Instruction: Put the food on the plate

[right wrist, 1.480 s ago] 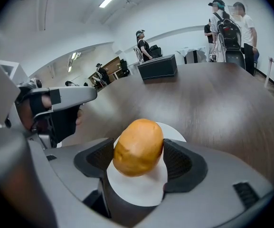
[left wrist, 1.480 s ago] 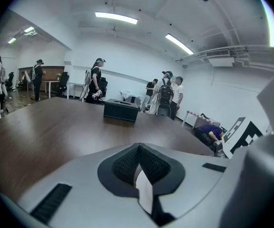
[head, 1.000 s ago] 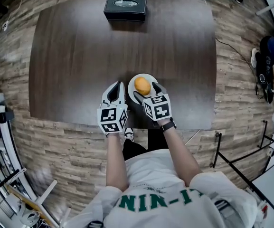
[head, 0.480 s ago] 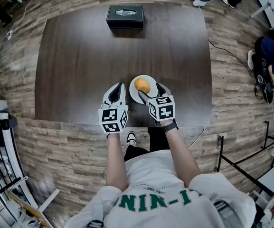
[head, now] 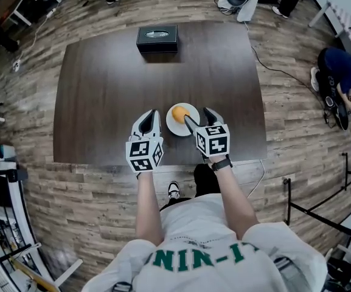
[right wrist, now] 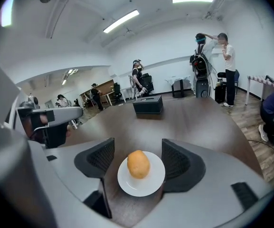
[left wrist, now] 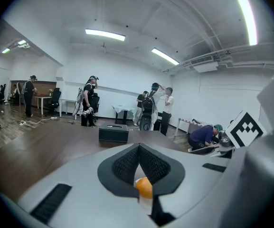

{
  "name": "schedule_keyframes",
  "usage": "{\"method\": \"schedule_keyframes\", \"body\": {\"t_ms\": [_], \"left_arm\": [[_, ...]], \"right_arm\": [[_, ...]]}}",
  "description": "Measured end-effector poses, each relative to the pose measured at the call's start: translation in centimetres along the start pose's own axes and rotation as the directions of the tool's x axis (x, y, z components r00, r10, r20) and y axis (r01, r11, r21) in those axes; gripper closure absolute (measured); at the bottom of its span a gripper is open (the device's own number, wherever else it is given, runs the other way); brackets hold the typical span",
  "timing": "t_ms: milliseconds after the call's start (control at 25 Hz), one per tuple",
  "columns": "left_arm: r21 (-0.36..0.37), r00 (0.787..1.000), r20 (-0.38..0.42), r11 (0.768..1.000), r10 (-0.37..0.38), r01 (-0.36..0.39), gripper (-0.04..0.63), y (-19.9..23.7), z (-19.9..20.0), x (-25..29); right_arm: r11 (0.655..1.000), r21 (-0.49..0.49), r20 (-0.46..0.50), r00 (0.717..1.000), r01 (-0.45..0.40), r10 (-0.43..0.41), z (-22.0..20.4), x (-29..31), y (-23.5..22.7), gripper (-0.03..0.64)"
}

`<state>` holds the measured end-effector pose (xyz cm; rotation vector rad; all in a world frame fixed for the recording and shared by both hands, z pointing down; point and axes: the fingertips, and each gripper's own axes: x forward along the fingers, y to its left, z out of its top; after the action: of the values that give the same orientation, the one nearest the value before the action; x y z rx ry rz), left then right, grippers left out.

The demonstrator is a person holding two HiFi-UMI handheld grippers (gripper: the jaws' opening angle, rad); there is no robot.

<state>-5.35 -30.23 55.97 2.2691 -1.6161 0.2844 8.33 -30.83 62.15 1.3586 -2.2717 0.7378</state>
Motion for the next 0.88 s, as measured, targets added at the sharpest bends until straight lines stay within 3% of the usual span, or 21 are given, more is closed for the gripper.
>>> {"method": "schedule_keyframes", "body": {"t_ms": [440, 880], "left_arm": [[0.046, 0.997, 0.073, 0.998, -0.04, 0.037, 0.581, -1.8, 4.4, -3.8], [0.08, 0.986, 0.152, 0.995, -0.074, 0.063, 0.581, -3.6, 9.7, -7.5]], "right_arm": [[0.999, -0.003, 0.178, 0.983, 0.044, -0.043, 5.2, -6.9, 0.3, 0.351], [0.997, -0.032, 0.377, 0.925, 0.07, -0.053, 10.9, -14.4, 1.6, 0.43]]}}
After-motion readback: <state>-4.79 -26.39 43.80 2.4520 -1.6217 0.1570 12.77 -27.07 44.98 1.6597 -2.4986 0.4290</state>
